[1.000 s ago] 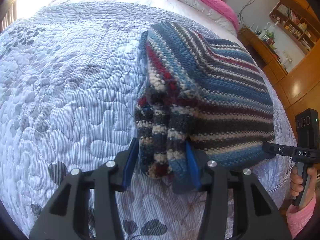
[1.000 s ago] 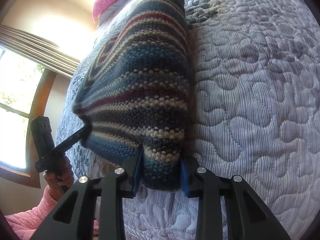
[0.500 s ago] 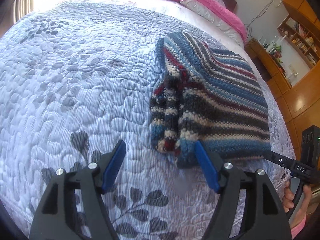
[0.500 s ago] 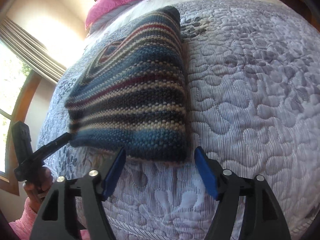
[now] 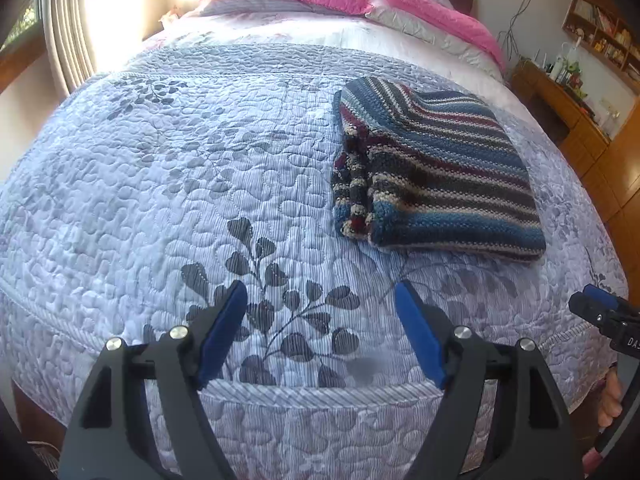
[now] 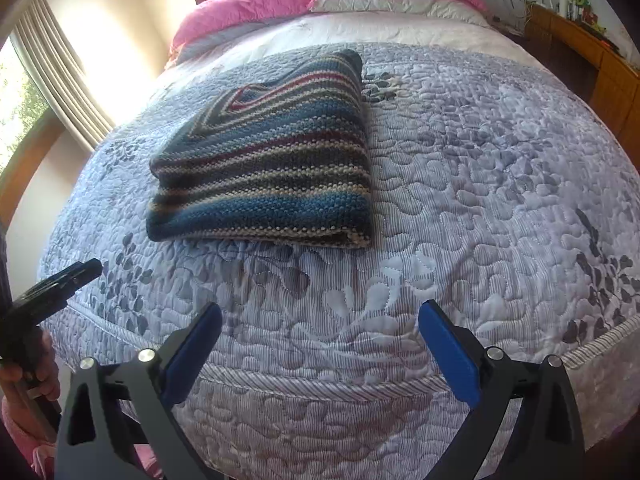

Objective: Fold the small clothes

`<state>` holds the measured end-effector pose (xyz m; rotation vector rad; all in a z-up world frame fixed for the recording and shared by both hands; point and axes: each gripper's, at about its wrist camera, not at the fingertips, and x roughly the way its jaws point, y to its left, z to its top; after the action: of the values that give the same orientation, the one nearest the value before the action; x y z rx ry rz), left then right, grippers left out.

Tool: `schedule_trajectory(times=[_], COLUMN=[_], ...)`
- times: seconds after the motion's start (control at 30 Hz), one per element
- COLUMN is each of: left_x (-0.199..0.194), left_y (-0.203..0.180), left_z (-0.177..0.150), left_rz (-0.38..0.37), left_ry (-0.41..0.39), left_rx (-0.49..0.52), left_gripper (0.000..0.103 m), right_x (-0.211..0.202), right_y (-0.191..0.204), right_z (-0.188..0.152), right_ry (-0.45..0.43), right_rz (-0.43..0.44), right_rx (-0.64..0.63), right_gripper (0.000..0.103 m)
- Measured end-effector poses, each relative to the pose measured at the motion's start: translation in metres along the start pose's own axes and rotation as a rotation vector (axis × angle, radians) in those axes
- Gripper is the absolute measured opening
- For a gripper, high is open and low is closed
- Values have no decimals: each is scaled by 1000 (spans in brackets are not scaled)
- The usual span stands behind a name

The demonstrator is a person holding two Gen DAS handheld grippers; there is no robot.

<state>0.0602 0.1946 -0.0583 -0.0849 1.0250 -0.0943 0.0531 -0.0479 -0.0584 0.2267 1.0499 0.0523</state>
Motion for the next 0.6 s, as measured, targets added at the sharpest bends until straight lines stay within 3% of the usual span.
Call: schedule_trajectory(times=[0.6], left_x=[-62], left_y=[-17], left_z=[-26], left_rz=[92], left_ry=[-78], left_rx=[67], left_gripper=[80], right_x=[-42], right_y=[36], right_z=[-23], right_ry=[-45], right_rz=[-50], right_rx=[-42], right_gripper=[99])
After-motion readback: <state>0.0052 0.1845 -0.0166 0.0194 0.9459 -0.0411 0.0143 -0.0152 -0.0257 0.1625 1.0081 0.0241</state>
